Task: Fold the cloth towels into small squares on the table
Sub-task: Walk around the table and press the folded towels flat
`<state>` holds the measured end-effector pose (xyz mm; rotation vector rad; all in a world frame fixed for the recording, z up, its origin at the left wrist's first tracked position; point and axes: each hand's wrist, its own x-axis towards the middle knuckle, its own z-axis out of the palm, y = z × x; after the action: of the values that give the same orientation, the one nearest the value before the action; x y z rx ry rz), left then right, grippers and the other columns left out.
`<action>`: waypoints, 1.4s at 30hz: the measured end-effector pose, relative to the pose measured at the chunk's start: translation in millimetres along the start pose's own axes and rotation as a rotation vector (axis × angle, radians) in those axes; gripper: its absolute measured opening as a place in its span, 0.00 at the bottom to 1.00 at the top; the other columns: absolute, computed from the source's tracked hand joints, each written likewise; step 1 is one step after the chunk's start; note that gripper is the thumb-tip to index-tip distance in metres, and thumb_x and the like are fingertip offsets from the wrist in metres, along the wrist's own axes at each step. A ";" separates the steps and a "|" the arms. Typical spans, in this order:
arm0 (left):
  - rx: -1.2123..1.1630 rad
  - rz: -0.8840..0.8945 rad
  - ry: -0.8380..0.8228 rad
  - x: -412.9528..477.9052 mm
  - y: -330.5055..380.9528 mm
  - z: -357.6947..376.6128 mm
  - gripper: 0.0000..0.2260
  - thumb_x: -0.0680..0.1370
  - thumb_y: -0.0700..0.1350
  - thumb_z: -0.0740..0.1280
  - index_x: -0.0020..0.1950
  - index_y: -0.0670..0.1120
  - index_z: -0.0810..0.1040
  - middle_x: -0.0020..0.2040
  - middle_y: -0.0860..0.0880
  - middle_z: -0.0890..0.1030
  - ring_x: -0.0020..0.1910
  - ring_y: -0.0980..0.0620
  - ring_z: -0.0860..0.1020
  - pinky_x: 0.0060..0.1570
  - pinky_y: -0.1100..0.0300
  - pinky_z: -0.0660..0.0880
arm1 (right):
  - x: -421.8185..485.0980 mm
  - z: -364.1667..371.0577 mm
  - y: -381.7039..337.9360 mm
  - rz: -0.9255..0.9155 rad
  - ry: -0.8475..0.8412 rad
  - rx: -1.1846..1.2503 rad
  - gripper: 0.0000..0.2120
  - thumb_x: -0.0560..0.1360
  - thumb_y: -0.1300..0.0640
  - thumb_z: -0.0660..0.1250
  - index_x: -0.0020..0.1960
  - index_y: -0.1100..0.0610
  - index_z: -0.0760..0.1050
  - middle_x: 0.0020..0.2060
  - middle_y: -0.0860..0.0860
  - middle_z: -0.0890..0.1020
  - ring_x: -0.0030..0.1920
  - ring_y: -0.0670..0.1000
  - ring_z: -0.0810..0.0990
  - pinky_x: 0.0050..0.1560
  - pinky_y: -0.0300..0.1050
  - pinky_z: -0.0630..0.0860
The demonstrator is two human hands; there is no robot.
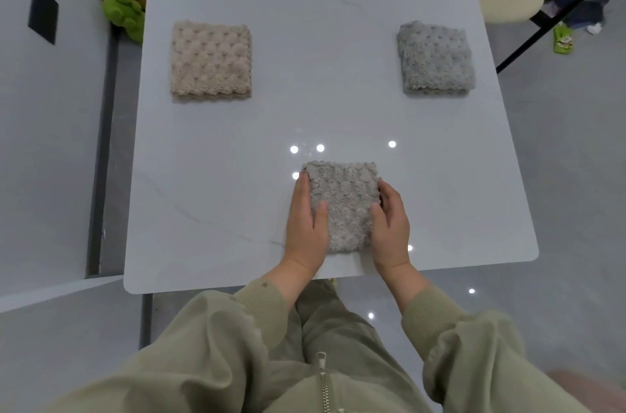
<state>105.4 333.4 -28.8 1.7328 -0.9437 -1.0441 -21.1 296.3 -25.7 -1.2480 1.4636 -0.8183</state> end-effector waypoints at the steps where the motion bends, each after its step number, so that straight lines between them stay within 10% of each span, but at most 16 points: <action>1: 0.013 0.007 -0.004 0.5 -0.6 0.1 0.28 0.78 0.50 0.52 0.77 0.45 0.51 0.73 0.57 0.55 0.74 0.60 0.53 0.71 0.68 0.50 | -0.5 0.4 -0.4 -0.004 -0.002 -0.005 0.26 0.74 0.55 0.57 0.70 0.60 0.66 0.64 0.50 0.73 0.64 0.45 0.72 0.63 0.32 0.69; 9: 0.007 -0.044 0.120 -3.1 -3.7 -6.6 0.23 0.82 0.45 0.54 0.77 0.45 0.54 0.75 0.54 0.58 0.72 0.62 0.55 0.69 0.74 0.51 | 18.8 -12.7 -8.5 -0.054 -0.027 -0.118 0.26 0.74 0.51 0.56 0.70 0.60 0.66 0.65 0.49 0.73 0.65 0.44 0.70 0.63 0.28 0.65; 13: -0.047 -0.099 0.331 -12.0 -7.9 -2.6 0.22 0.81 0.46 0.54 0.76 0.46 0.57 0.75 0.51 0.61 0.73 0.58 0.59 0.72 0.62 0.56 | 55.9 -20.2 -15.4 -0.147 -0.212 -0.212 0.18 0.79 0.58 0.58 0.68 0.58 0.69 0.62 0.48 0.74 0.61 0.42 0.71 0.58 0.21 0.64; 16: -0.086 -0.139 0.552 -22.8 -12.6 14.2 0.26 0.78 0.50 0.52 0.76 0.46 0.59 0.74 0.53 0.63 0.72 0.58 0.60 0.71 0.64 0.57 | 94.5 -24.4 -21.5 -0.203 -0.377 -0.247 0.16 0.80 0.60 0.58 0.67 0.59 0.71 0.63 0.50 0.76 0.62 0.44 0.72 0.65 0.35 0.67; 21: -0.241 -0.208 0.980 -38.9 -4.5 71.8 0.26 0.78 0.48 0.52 0.76 0.44 0.56 0.72 0.56 0.59 0.71 0.65 0.58 0.67 0.75 0.54 | 139.8 -21.5 -34.0 -0.325 -0.757 -0.323 0.23 0.74 0.53 0.57 0.67 0.60 0.71 0.62 0.48 0.75 0.62 0.42 0.71 0.57 0.20 0.64; 26: -0.376 -0.238 1.192 -37.2 14.1 122.1 0.30 0.78 0.55 0.53 0.77 0.44 0.50 0.74 0.56 0.53 0.74 0.63 0.53 0.69 0.73 0.52 | 154.1 6.7 -47.2 -0.414 -1.021 -0.426 0.24 0.75 0.52 0.57 0.70 0.57 0.69 0.66 0.46 0.73 0.64 0.40 0.69 0.61 0.26 0.63; 42: -0.354 -0.357 1.350 2.9 31.2 141.5 0.34 0.76 0.57 0.52 0.77 0.45 0.47 0.78 0.52 0.49 0.75 0.62 0.48 0.74 0.61 0.50 | 138.0 34.5 -49.8 -0.443 -1.340 -0.434 0.24 0.75 0.49 0.56 0.69 0.55 0.71 0.67 0.45 0.73 0.67 0.39 0.68 0.62 0.22 0.61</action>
<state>-28.7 279.1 -37.5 1.7896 0.3881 -0.0422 31.3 154.9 -24.2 -1.9013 0.2443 0.1960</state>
